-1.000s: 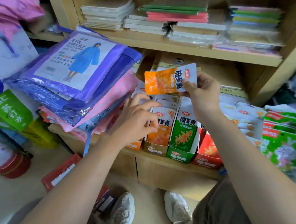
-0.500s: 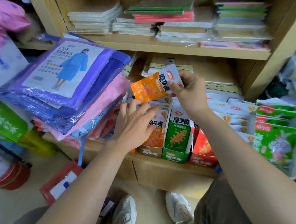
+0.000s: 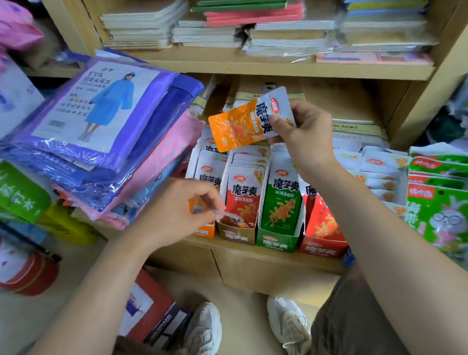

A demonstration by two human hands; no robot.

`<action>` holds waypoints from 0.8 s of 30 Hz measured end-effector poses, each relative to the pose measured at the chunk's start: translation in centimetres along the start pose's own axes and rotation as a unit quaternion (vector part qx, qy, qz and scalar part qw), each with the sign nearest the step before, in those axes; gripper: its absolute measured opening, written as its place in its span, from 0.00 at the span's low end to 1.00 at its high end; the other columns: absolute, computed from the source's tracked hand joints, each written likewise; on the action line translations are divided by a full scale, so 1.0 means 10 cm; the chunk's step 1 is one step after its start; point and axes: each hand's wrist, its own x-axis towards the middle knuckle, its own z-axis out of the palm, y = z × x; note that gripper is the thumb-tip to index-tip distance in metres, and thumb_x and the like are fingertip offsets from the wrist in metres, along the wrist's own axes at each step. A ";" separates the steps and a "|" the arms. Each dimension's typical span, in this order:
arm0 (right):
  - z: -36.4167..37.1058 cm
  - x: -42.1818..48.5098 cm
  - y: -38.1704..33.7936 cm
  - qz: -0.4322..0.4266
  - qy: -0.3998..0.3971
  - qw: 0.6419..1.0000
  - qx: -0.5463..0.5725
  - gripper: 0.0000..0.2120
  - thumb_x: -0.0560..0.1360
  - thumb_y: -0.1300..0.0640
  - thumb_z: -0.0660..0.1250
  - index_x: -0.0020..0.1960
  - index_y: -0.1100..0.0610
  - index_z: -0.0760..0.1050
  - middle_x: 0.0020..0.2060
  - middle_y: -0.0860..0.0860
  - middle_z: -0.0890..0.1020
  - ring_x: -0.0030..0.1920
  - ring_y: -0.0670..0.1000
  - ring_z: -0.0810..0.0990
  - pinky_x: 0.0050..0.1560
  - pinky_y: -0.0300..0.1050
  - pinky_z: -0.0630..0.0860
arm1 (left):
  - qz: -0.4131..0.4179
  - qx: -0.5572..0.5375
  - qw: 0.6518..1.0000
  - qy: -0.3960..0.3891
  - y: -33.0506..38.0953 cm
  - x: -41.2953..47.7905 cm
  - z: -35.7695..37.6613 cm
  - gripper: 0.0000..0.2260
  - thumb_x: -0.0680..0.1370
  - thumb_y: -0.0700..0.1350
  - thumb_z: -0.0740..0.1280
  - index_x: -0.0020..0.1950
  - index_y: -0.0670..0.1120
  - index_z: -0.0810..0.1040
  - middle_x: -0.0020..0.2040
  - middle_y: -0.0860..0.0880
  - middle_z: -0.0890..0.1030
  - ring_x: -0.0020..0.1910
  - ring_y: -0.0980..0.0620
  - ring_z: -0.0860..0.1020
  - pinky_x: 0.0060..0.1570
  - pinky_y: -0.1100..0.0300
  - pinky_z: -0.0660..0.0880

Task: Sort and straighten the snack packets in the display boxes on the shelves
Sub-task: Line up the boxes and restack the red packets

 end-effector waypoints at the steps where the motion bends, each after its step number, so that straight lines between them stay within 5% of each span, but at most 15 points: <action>1: 0.01 0.00 0.00 -0.002 -0.004 1.000 -0.001 0.08 0.78 0.63 0.70 0.56 0.62 0.81 0.48 0.54 0.86 0.43 0.53 0.86 0.40 0.48 0.84 | -0.007 -0.016 1.000 -0.013 0.00 -0.05 -0.02 0.09 0.72 0.40 0.77 0.42 0.55 0.85 0.42 0.60 0.84 0.47 0.58 0.81 0.45 0.71 0.71; 7: 0.09 -0.05 0.01 -0.031 -0.041 0.998 -0.037 0.10 0.78 0.62 0.70 0.58 0.64 0.80 0.49 0.55 0.85 0.44 0.51 0.86 0.40 0.47 0.83 | 0.018 -0.030 0.999 0.033 -0.02 -0.02 0.07 0.05 0.75 0.42 0.76 0.45 0.53 0.86 0.43 0.59 0.84 0.47 0.54 0.82 0.46 0.60 0.77; 12: 0.17 -0.06 -0.01 -0.095 -0.089 0.985 -0.112 0.08 0.78 0.60 0.70 0.56 0.60 0.82 0.44 0.51 0.85 0.38 0.47 0.84 0.37 0.47 0.81 | -0.006 -0.096 0.977 0.191 -0.03 -0.09 -0.24 0.04 0.78 0.39 0.72 0.49 0.46 0.84 0.44 0.55 0.85 0.43 0.59 0.83 0.45 0.62 0.79; 16: 0.31 -0.03 -0.01 -0.133 -0.131 0.966 -0.177 0.07 0.77 0.57 0.72 0.54 0.56 0.83 0.43 0.47 0.85 0.41 0.46 0.83 0.41 0.49 0.81 | -0.019 -0.116 0.946 0.302 -0.16 -0.25 -0.51 0.09 0.77 0.39 0.73 0.48 0.53 0.82 0.46 0.49 0.86 0.48 0.48 0.85 0.50 0.54 0.81; 21: 0.48 -0.05 0.02 -0.140 -0.166 0.954 -0.208 0.07 0.76 0.58 0.72 0.54 0.55 0.83 0.44 0.46 0.85 0.43 0.44 0.82 0.42 0.47 0.79 | -0.046 -0.102 0.954 0.279 -0.22 -0.19 -0.43 0.09 0.77 0.38 0.73 0.48 0.53 0.83 0.44 0.53 0.86 0.46 0.54 0.85 0.49 0.56 0.81; 24: 0.52 -0.08 0.06 -0.148 -0.183 0.944 -0.231 0.12 0.76 0.57 0.72 0.58 0.54 0.83 0.48 0.49 0.86 0.46 0.50 0.84 0.47 0.55 0.81 | -0.029 -0.048 0.961 0.272 -0.18 -0.06 -0.30 0.06 0.76 0.39 0.73 0.50 0.48 0.85 0.43 0.55 0.85 0.44 0.57 0.84 0.48 0.55 0.81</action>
